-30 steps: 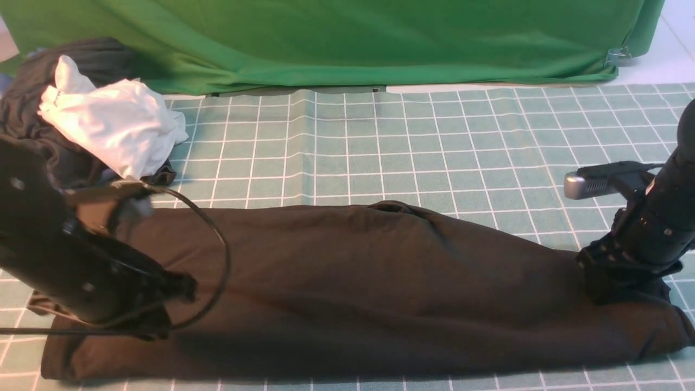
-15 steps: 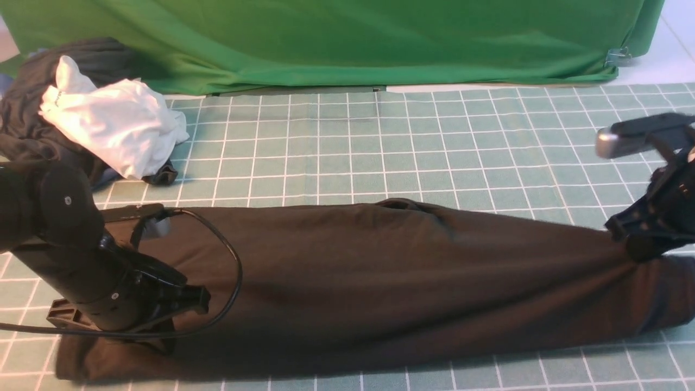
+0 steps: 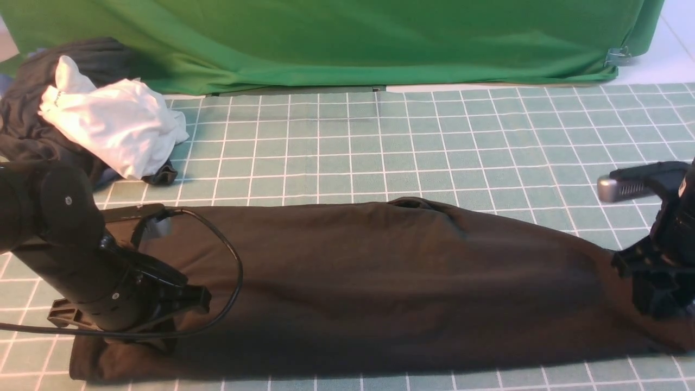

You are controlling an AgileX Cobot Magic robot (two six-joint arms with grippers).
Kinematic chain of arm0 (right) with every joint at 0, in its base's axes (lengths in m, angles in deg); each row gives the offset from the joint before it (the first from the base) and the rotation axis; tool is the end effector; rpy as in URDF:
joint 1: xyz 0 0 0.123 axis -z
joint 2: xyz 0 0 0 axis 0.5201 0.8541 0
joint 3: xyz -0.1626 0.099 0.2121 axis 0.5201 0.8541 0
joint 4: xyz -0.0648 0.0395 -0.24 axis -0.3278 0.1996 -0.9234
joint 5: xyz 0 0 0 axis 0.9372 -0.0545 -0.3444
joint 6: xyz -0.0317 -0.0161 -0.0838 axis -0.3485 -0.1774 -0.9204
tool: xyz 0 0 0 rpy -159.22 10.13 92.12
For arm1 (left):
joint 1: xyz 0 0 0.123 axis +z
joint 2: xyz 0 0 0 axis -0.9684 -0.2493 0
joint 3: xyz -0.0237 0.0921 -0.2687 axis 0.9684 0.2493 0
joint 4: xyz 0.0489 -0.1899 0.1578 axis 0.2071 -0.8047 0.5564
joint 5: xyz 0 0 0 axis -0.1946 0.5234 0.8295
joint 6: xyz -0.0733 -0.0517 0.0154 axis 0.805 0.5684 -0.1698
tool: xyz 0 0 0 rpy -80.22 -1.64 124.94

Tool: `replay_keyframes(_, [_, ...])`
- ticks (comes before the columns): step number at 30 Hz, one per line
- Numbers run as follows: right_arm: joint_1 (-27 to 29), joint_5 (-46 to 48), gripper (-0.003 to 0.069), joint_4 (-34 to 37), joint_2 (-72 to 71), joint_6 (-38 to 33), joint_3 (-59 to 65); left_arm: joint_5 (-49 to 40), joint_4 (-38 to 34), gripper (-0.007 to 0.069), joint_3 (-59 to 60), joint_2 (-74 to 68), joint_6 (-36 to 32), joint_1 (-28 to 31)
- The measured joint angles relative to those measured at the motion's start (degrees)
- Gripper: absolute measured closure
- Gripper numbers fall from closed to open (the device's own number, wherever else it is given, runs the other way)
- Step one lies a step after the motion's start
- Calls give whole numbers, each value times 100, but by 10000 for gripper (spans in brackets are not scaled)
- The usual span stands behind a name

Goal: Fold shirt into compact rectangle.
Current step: 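Pull the folded dark garment lengthwise by its ends to straighten it flat on the table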

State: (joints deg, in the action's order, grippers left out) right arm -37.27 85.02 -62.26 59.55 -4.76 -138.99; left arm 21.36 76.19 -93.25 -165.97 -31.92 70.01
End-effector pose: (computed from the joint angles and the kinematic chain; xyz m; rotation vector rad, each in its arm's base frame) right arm 0.2964 0.0331 0.1856 0.3026 -3.0149 -0.0370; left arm 0.2425 -0.0355 0.1766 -0.1019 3.0532 -0.2188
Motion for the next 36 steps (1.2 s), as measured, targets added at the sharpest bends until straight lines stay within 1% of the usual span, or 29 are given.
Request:
replay_keyframes(2, [-138,15,249,19,-126,1,0,53,0,619,0,0,0,0])
replay_keyframes(4, [-231,-71,257,73,-295,7,4,66,0,619,0,0,0,0])
replay_keyframes(7, [-251,-220,272,73,-524,20,4,79,0,619,0,0,-12,0])
replay_keyframes(9, [-251,-483,278,60,-714,32,4,101,0,618,0,0,-41,0])
replay_keyframes(11, [-190,-833,281,33,-913,33,4,106,0,618,0,0,-66,-4])
replay_keyframes(15, [14,-1019,281,33,-888,33,-62,106,0,618,0,0,-84,-4])
replay_keyframes(16, [164,-1052,281,33,-760,33,-119,106,0,618,0,0,-90,-4])
replay_keyframes(21, [489,-1014,287,252,-223,8,-232,106,0,618,0,0,-95,-11])
replay_keyframes(24, [526,-942,307,395,69,-33,-237,106,0,618,0,0,-96,-11])
replay_keyframes(28, [526,-753,322,527,203,-41,-243,106,0,618,0,0,-101,-11])
replay_keyframes(31, [498,-652,323,618,203,-193,-243,106,0,618,0,0,-101,-11])
replay_keyframes(33, [384,-599,321,736,203,-392,-243,121,0,618,0,0,-101,-11])
replay_keyframes(36, [264,-654,309,786,203,-472,-243,126,0,618,0,0,-101,-11])
